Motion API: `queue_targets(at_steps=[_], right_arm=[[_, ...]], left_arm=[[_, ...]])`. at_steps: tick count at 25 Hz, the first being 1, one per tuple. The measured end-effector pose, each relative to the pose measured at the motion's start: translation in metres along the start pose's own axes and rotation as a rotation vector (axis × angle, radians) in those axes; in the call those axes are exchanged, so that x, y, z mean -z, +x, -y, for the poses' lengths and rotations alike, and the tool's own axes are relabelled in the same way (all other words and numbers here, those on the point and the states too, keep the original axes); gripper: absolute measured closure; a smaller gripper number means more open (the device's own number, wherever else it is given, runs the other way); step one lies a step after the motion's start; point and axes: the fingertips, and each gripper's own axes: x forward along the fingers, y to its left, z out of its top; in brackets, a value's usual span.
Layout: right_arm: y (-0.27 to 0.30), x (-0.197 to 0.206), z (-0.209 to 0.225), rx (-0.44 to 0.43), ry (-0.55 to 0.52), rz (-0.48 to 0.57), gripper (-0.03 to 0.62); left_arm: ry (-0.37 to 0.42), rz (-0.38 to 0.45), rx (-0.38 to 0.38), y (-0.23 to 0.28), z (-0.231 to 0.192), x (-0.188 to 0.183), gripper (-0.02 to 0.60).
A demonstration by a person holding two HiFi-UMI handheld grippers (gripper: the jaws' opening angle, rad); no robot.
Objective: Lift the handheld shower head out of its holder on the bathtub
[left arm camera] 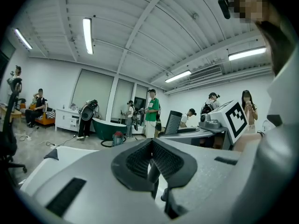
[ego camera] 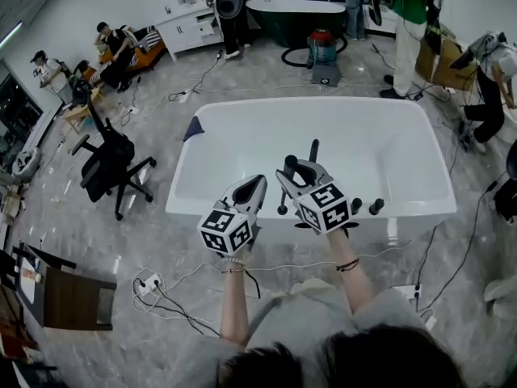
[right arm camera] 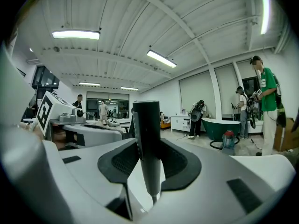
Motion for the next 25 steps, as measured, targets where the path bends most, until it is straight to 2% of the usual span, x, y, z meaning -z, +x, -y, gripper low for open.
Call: queue_targets(at_steps=[14,25], right_arm=[[-0.019,-0.032,-0.008,-0.029,0.027,0.063,0.462],[-0.03,-0.03,-0.016,-0.043,0.04,0.096,0.461]], left_arm=[[0.047,0.047,0.079,-0.005,0.016,-0.025,0.575],[0.087,0.067,0.113,-0.014,0.023,-0.032,0.575]])
